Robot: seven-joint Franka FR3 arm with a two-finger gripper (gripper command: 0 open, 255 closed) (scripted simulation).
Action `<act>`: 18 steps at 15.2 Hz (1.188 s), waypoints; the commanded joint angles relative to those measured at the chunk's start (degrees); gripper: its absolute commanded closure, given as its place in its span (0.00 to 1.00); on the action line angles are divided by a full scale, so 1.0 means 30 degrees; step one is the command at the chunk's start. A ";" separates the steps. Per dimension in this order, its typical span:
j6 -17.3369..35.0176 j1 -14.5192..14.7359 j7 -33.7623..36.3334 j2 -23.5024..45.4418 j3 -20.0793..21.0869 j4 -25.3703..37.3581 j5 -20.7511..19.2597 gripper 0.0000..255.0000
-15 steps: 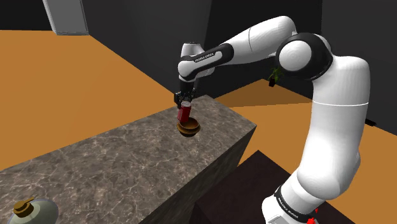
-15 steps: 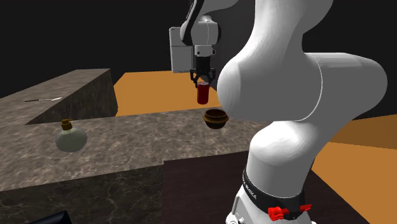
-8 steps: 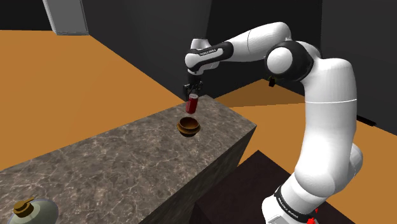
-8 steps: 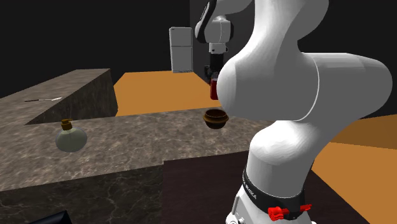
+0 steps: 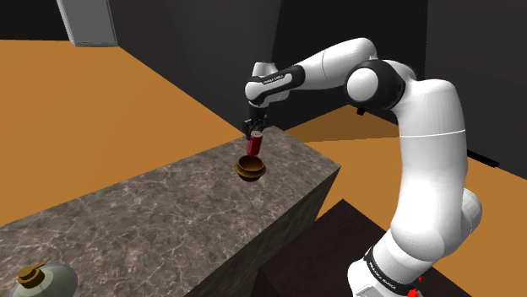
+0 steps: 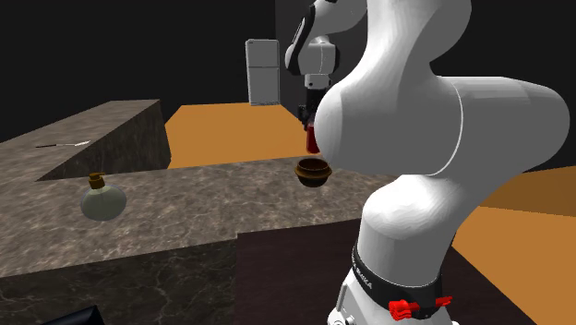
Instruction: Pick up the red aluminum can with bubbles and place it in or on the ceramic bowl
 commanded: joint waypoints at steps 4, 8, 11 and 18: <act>0.0925 0.0026 0.0038 0.0680 -0.0048 -0.0226 -0.0071 1.00; 0.1629 0.0053 0.0072 0.1270 -0.0092 -0.0342 -0.0131 1.00; 0.2113 0.0075 0.0096 0.1731 -0.0126 -0.0364 -0.0174 1.00; 0.2113 0.0075 0.0096 0.1731 -0.0126 -0.0364 -0.0174 1.00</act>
